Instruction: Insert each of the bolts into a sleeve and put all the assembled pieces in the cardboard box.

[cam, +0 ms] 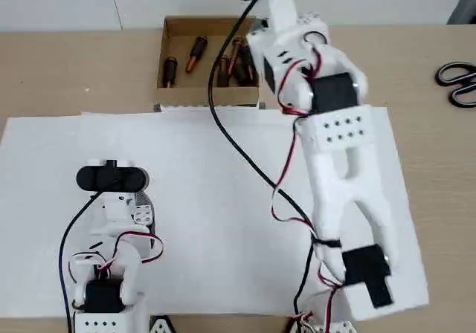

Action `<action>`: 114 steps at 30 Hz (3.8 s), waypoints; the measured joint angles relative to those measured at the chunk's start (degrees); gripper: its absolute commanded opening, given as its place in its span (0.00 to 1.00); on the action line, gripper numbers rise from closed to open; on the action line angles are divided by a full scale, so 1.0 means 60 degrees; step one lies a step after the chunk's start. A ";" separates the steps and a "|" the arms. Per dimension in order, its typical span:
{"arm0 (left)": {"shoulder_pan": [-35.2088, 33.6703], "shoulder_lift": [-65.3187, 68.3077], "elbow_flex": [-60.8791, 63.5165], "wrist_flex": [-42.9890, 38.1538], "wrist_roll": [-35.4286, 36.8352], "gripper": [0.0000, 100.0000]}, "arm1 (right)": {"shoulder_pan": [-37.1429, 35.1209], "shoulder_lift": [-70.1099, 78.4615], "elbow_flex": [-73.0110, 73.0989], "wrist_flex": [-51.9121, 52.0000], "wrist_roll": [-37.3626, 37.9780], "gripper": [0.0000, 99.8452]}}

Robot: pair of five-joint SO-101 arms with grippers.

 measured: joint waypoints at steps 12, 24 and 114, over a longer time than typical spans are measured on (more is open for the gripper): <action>0.0000 0.0000 0.0000 0.0000 0.0000 0.01 | 0.0234 -0.2139 0.0000 0.4659 -0.1377 0.00; 0.0000 0.0000 0.0000 0.0000 0.0000 0.01 | 0.0249 -0.4601 0.0264 0.6168 -0.1963 0.00; 0.0000 0.0000 0.0000 0.0000 0.0000 0.01 | 0.1641 -1.6659 1.9634 -0.1114 -0.1172 0.00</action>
